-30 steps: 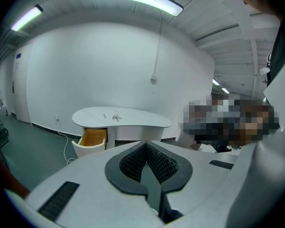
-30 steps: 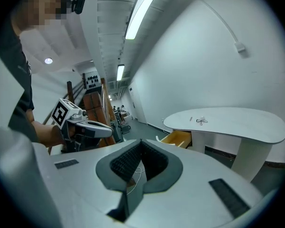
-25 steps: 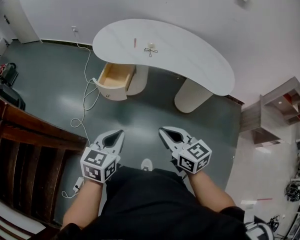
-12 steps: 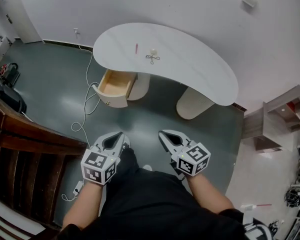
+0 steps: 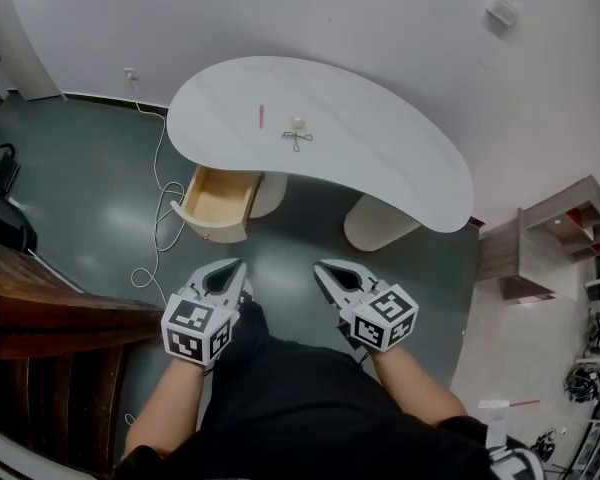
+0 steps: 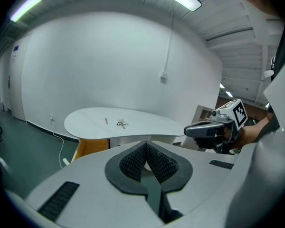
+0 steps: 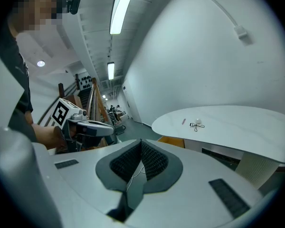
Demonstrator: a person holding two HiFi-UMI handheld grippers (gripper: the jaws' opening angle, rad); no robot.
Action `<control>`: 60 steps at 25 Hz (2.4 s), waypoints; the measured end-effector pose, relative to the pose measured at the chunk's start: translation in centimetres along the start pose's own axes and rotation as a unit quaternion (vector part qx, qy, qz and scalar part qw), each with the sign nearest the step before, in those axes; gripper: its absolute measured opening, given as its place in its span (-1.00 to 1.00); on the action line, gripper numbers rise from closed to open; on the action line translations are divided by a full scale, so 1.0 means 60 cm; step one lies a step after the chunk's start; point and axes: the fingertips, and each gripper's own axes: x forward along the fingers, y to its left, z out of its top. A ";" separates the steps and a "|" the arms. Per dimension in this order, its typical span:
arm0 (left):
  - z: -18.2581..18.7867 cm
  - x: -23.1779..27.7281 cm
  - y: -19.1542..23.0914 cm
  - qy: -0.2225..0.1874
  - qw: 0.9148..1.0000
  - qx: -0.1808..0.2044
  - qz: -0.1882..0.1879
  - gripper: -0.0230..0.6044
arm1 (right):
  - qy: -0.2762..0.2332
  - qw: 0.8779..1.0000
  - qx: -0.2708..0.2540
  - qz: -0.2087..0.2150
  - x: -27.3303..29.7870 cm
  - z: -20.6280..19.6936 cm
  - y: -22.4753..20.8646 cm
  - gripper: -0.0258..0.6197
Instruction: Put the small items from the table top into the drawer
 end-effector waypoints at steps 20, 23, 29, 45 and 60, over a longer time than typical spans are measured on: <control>0.189 0.176 0.323 0.014 0.997 0.044 -0.054 -0.88 | -0.005 0.998 -0.002 -0.055 0.308 0.191 -0.151 -0.92; 0.191 0.190 0.352 0.024 0.996 0.048 -0.065 -0.88 | -0.011 0.998 0.000 -0.066 0.338 0.207 -0.163 -0.92; 0.174 0.214 0.389 0.032 0.996 0.035 -0.075 -0.88 | 0.003 0.997 0.008 -0.079 0.372 0.196 -0.184 -0.92; 0.170 0.267 0.415 0.047 0.999 -0.015 -0.002 -0.88 | 0.062 0.995 -0.053 -0.053 0.413 0.206 -0.330 -0.92; 0.156 0.307 0.418 0.055 0.993 -0.058 0.092 -0.88 | 0.199 0.970 -0.127 -0.053 0.488 0.094 -0.540 -0.92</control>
